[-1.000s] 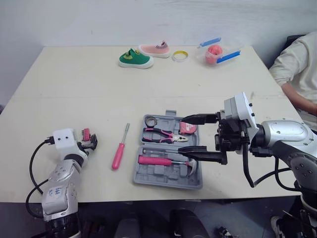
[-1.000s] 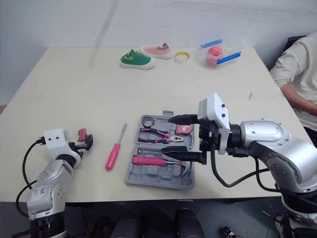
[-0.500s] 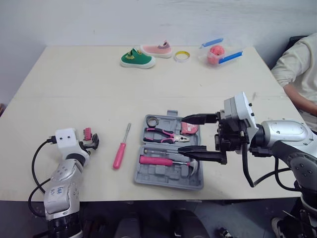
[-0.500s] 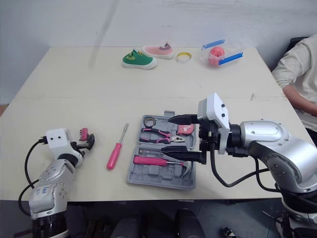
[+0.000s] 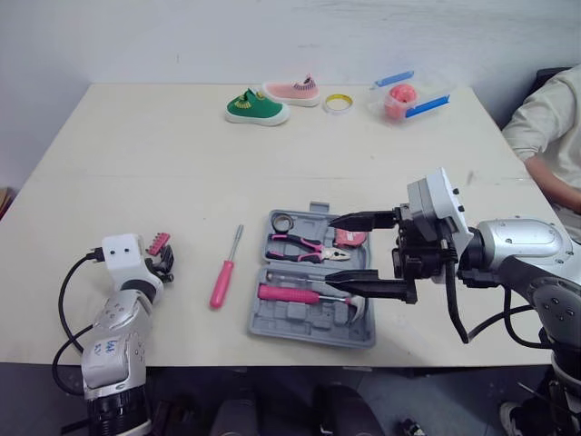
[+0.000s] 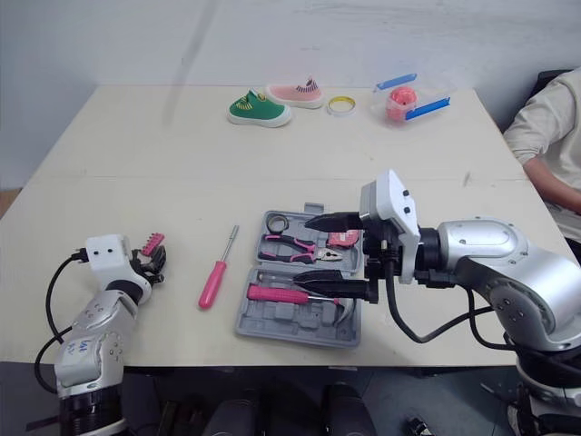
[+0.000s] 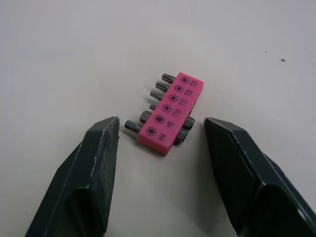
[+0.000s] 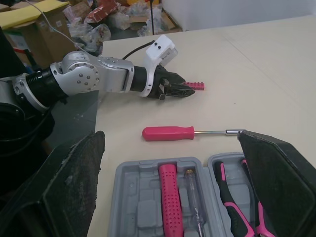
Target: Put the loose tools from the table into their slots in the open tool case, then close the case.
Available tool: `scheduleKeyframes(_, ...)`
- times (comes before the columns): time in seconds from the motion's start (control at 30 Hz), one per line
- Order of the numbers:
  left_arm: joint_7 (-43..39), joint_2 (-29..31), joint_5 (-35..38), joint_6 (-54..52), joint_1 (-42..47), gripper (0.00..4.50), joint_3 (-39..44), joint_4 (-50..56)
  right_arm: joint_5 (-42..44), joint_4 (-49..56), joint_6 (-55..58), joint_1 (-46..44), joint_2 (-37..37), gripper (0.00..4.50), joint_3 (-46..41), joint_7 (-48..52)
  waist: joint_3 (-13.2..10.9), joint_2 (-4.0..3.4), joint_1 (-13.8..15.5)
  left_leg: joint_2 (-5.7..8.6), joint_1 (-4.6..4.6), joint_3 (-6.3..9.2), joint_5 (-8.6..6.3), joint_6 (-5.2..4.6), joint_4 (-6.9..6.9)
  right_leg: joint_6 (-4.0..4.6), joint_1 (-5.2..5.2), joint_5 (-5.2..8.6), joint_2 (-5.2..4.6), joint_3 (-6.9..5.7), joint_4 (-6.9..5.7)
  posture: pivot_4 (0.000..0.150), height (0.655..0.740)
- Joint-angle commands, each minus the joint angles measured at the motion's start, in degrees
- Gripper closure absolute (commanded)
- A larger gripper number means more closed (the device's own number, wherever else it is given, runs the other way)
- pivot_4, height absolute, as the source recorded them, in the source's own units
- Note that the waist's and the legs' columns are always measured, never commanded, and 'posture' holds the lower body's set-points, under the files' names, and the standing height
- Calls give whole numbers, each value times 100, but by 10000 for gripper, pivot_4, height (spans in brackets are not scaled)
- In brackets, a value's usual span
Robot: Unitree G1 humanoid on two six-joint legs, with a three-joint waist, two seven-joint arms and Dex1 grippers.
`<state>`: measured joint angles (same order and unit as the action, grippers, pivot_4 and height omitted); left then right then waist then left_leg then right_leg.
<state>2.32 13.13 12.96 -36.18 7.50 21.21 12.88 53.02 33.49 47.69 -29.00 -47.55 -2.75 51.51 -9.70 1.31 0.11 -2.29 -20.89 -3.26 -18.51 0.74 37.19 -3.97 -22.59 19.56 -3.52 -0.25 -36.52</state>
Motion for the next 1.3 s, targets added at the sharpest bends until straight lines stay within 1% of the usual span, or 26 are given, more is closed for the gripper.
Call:
scheduleKeyframes(0.03,-97,-9,-67,-99,29,18473,-256,-227,163,150,22,-63,-93,0,-200,-13,0,0,1,0,0,3,1,1,0,0,1,0,0,-2,0,1500,7400)
scheduleKeyframes(0.23,-226,179,-81,-224,7,18473,-287,-188,158,148,-16,-24,-105,0,-201,-12,0,0,-14,1,-8,10,2,1,0,0,0,0,0,-8,4,1500,7400)
scheduleKeyframes(0.53,-1056,878,268,-775,-516,18473,-205,341,140,198,-73,104,-97,0,-234,-25,1,-2,-41,0,-8,14,2,2,-4,0,0,0,-3,-10,9,1500,7400)
scheduleKeyframes(0.7,-1163,1072,197,-710,-455,18473,-195,136,150,264,-100,183,-38,0,-219,-105,1,-2,-39,0,-9,19,2,3,-5,2,0,1,-5,-12,11,1500,7400)
scheduleKeyframes(0.9,-1031,911,91,-486,-94,18473,-317,-214,170,331,-119,201,28,0,-181,-220,2,-4,-18,0,-9,25,4,3,-4,3,1,1,-6,-17,9,1500,7400)
scheduleKeyframes(1.3,-921,771,-63,-171,84,18473,-365,-564,227,379,-69,137,25,0,-152,-324,3,-6,-19,1,-16,38,7,5,-2,3,2,1,-8,-30,9,1500,7400)
